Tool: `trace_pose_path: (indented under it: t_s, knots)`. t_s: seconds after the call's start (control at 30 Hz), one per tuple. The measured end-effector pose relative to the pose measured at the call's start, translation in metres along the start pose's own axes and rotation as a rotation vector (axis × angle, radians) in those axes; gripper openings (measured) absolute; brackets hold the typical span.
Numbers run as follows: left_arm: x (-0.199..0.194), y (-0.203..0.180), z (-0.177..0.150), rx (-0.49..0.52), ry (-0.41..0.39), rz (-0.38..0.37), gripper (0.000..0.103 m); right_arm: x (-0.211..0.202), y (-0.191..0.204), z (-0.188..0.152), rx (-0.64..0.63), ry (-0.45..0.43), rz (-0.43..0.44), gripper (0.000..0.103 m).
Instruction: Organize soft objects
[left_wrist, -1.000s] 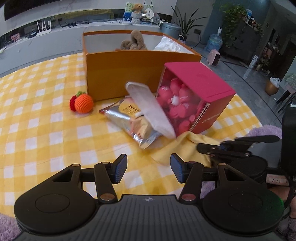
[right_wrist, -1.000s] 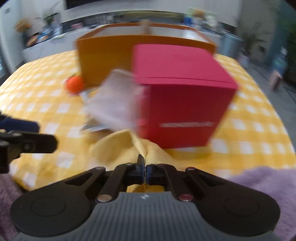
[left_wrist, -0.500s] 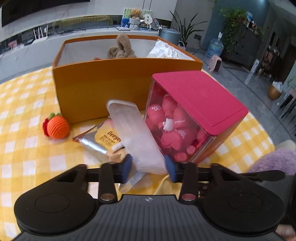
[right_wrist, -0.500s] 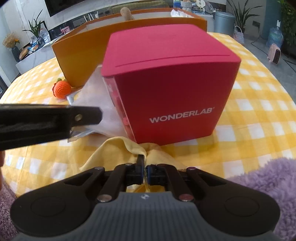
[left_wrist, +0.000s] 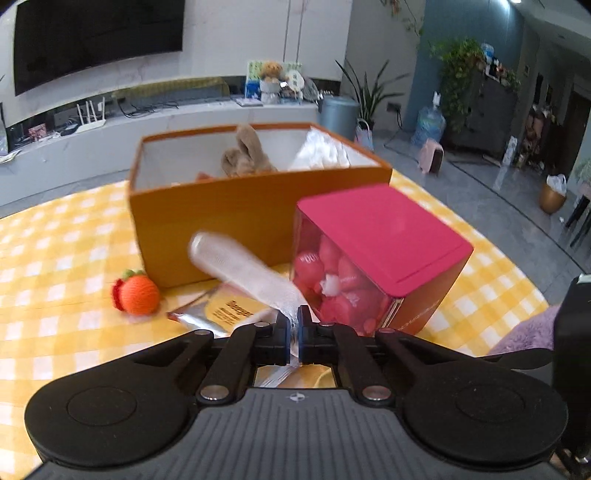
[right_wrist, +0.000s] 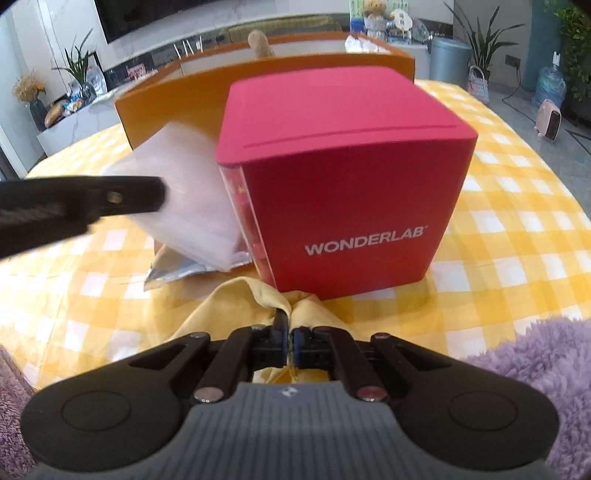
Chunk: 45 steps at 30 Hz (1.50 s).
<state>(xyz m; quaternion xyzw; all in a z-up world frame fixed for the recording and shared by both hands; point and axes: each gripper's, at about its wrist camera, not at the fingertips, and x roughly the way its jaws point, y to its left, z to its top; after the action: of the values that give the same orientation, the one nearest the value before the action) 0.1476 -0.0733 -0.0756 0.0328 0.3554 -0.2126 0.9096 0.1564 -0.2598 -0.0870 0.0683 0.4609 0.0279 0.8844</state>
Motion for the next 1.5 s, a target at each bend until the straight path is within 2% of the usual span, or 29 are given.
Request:
trace_pose_path:
  t_s: [0.27, 0.63, 0.73, 0.77, 0.83, 0.9, 1.0, 1.1, 1.23, 1.5]
  knots:
    - [-0.038, 0.02, -0.003, -0.055, -0.005, 0.019, 0.003, -0.026, -0.001, -0.005, -0.004, -0.093, 0.047, 0.0]
    - [-0.093, 0.024, 0.002, -0.047, -0.136, 0.01, 0.0, -0.08, 0.009, -0.005, -0.026, -0.197, 0.055, 0.0]
    - [-0.1, 0.027, 0.003, -0.043, -0.146, 0.017, 0.0, -0.093, 0.01, 0.003, -0.018, -0.224, 0.069, 0.0]
    - [-0.099, 0.027, 0.002, -0.04, -0.127, 0.006, 0.0, -0.096, 0.011, 0.005, -0.019, -0.231, 0.067, 0.0]
    - [-0.094, 0.03, 0.0, -0.049, -0.068, -0.025, 0.004, -0.096, 0.015, 0.006, -0.023, -0.229, 0.066, 0.0]
    - [-0.089, 0.033, -0.005, -0.073, -0.037, -0.004, 0.02, -0.091, 0.016, 0.005, -0.019, -0.212, 0.066, 0.0]
    - [-0.083, 0.035, -0.012, -0.081, -0.007, 0.013, 0.037, -0.08, 0.019, 0.003, -0.017, -0.179, 0.077, 0.0]
    - [-0.071, 0.037, -0.014, -0.096, 0.028, 0.009, 0.046, -0.067, 0.025, 0.004, -0.047, -0.155, 0.081, 0.0]
    - [-0.052, 0.042, -0.021, -0.116, 0.077, 0.011, 0.05, -0.044, 0.027, 0.005, -0.074, -0.106, 0.06, 0.0]
    - [0.005, 0.058, -0.026, -0.205, 0.188, 0.037, 0.059, -0.008, 0.008, 0.001, 0.008, 0.003, 0.084, 0.002]
